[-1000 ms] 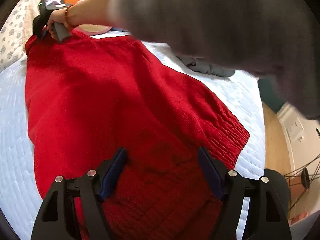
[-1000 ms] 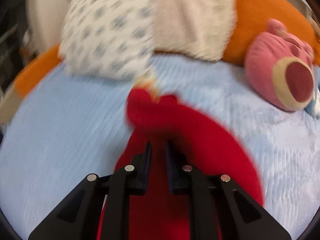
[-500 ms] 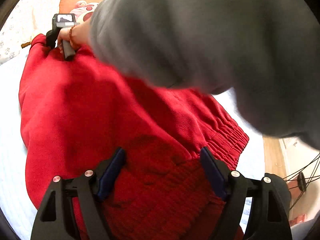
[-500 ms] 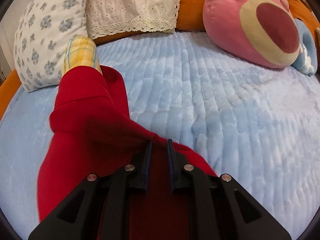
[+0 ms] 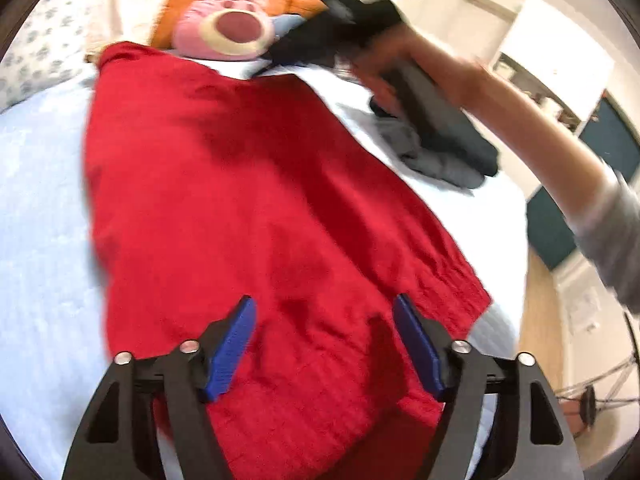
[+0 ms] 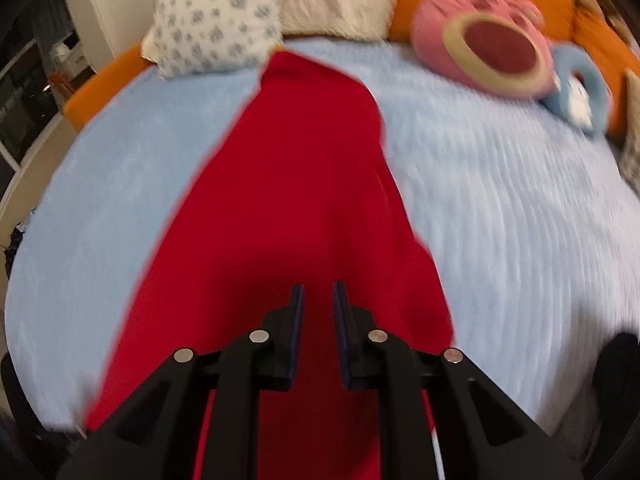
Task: Fold large clothes
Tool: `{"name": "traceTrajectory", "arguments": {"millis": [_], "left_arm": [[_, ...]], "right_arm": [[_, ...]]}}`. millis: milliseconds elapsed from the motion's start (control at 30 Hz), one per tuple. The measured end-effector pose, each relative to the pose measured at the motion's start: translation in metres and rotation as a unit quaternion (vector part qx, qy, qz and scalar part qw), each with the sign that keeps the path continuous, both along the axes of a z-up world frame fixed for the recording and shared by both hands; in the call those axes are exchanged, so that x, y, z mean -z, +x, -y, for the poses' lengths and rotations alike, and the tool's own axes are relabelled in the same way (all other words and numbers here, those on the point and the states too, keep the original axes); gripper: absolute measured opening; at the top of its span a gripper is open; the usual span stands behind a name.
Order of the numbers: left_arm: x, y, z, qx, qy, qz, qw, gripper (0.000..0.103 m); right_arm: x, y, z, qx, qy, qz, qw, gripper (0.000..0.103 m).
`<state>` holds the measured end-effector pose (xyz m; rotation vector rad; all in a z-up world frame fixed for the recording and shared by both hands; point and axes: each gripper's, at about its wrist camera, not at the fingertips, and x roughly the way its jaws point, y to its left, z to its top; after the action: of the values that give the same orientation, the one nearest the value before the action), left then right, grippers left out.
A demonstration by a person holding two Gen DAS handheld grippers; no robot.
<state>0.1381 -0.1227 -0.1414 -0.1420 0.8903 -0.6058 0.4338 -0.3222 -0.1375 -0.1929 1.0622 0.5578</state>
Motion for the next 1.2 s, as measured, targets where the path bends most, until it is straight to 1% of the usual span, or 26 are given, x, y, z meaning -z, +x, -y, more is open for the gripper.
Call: {"name": "traceTrajectory", "arguments": {"millis": [33, 67, 100, 133, 200, 267, 300, 333, 367, 400, 433, 467, 533, 600, 633, 700, 767, 800, 867, 933, 1000, 1033, 1067, 1100, 1133, 1200], "left_arm": [[0.001, 0.004, 0.000, -0.002, 0.007, -0.004, 1.0000, 0.070], [0.004, 0.005, 0.001, -0.004, 0.010, -0.012, 0.9999, 0.070], [0.005, 0.003, 0.000, -0.006, 0.015, -0.013, 0.9998, 0.070], [0.005, 0.003, 0.002, -0.005, 0.024, -0.011, 0.9996, 0.070], [0.006, 0.005, 0.009, -0.005, 0.043, -0.012, 0.9990, 0.070], [0.002, 0.007, 0.012, -0.007, 0.050, -0.017, 0.9986, 0.069], [-0.003, 0.006, 0.011, -0.007, 0.049, -0.021, 0.9986, 0.069], [-0.010, 0.005, 0.008, -0.006, 0.042, -0.022, 0.9988, 0.068], [-0.018, 0.000, 0.005, -0.005, 0.035, -0.018, 0.9992, 0.068], [-0.027, -0.008, 0.001, -0.006, 0.037, -0.007, 0.9993, 0.069], [-0.031, -0.013, -0.002, -0.005, 0.040, -0.001, 0.9992, 0.069], [-0.037, -0.023, -0.009, -0.002, 0.047, 0.005, 0.9989, 0.069], [-0.034, -0.032, -0.010, 0.005, 0.071, 0.004, 0.9975, 0.069], [-0.028, -0.034, -0.007, 0.008, 0.088, 0.004, 0.9961, 0.069], [-0.023, -0.035, -0.006, 0.009, 0.095, 0.003, 0.9955, 0.069], [-0.019, -0.032, -0.004, 0.011, 0.093, -0.002, 0.9956, 0.069], [-0.014, -0.030, -0.002, 0.014, 0.088, -0.008, 0.9960, 0.069], [-0.012, -0.032, 0.000, 0.015, 0.090, -0.007, 0.9958, 0.069], [-0.014, -0.035, 0.005, 0.017, 0.109, 0.004, 0.9938, 0.069], [-0.021, -0.041, 0.005, 0.017, 0.116, 0.012, 0.9930, 0.070], [-0.035, -0.050, -0.001, 0.029, 0.124, 0.033, 0.9913, 0.075], [-0.044, -0.057, -0.004, 0.038, 0.137, 0.050, 0.9886, 0.080], [-0.051, -0.067, -0.008, 0.052, 0.158, 0.075, 0.9831, 0.084], [-0.055, -0.072, -0.009, 0.068, 0.177, 0.092, 0.9776, 0.084], [-0.056, -0.084, -0.010, 0.096, 0.218, 0.126, 0.9630, 0.084], [-0.051, -0.102, -0.010, 0.137, 0.275, 0.175, 0.9355, 0.084]], "right_arm": [[0.007, -0.004, 0.007, 0.010, -0.004, -0.001, 1.000, 0.013], [0.020, -0.007, 0.018, 0.026, -0.016, 0.000, 1.000, 0.006], [0.027, -0.008, 0.024, 0.034, -0.016, 0.000, 0.999, 0.002], [0.034, -0.007, 0.029, 0.042, -0.009, -0.001, 0.999, 0.000], [0.046, -0.010, 0.036, 0.054, 0.017, 0.008, 0.998, 0.000], [0.038, -0.019, 0.037, 0.057, 0.024, 0.028, 0.998, 0.000], [0.031, -0.028, 0.039, 0.053, 0.036, 0.027, 0.998, 0.001], [0.026, -0.034, 0.043, 0.046, 0.047, 0.024, 0.998, 0.005], [0.014, -0.053, 0.047, 0.031, 0.059, 0.024, 0.997, 0.005], [0.003, -0.071, 0.052, 0.015, 0.067, 0.028, 0.997, 0.005], [-0.007, -0.098, 0.059, -0.006, 0.076, 0.028, 0.997, 0.005], [-0.011, -0.115, 0.062, -0.021, 0.082, 0.023, 0.996, 0.005], [-0.013, -0.157, 0.071, -0.045, 0.086, 0.010, 0.995, 0.005], [-0.004, -0.193, 0.080, -0.064, 0.096, -0.025, 0.993, 0.005], [0.005, -0.210, 0.083, -0.068, 0.091, -0.040, 0.993, 0.005], [0.021, -0.225, 0.086, -0.070, 0.064, -0.046, 0.994, 0.005], [0.042, -0.234, 0.084, -0.054, 0.029, -0.039, 0.997, 0.003], [0.047, -0.237, 0.082, -0.051, 0.023, -0.029, 0.998, 0.003], [0.044, -0.243, 0.076, -0.046, 0.015, -0.007, 0.999, 0.004], [0.031, -0.256, 0.072, -0.056, 0.007, 0.028, 0.998, 0.006], [0.014, -0.274, 0.076, -0.079, 0.007, 0.070, 0.994, 0.033], [0.002, -0.291, 0.078, -0.095, 0.001, 0.111, 0.989, 0.073], [-0.004, -0.305, 0.079, -0.110, -0.008, 0.151, 0.982, 0.094], [-0.010, -0.322, 0.078, -0.136, -0.023, 0.192, 0.972, 0.093], [-0.010, -0.330, 0.076, -0.153, -0.040, 0.211, 0.964, 0.093], [-0.005, -0.358, 0.067, -0.199, -0.088, 0.256, 0.942, 0.092]]}}
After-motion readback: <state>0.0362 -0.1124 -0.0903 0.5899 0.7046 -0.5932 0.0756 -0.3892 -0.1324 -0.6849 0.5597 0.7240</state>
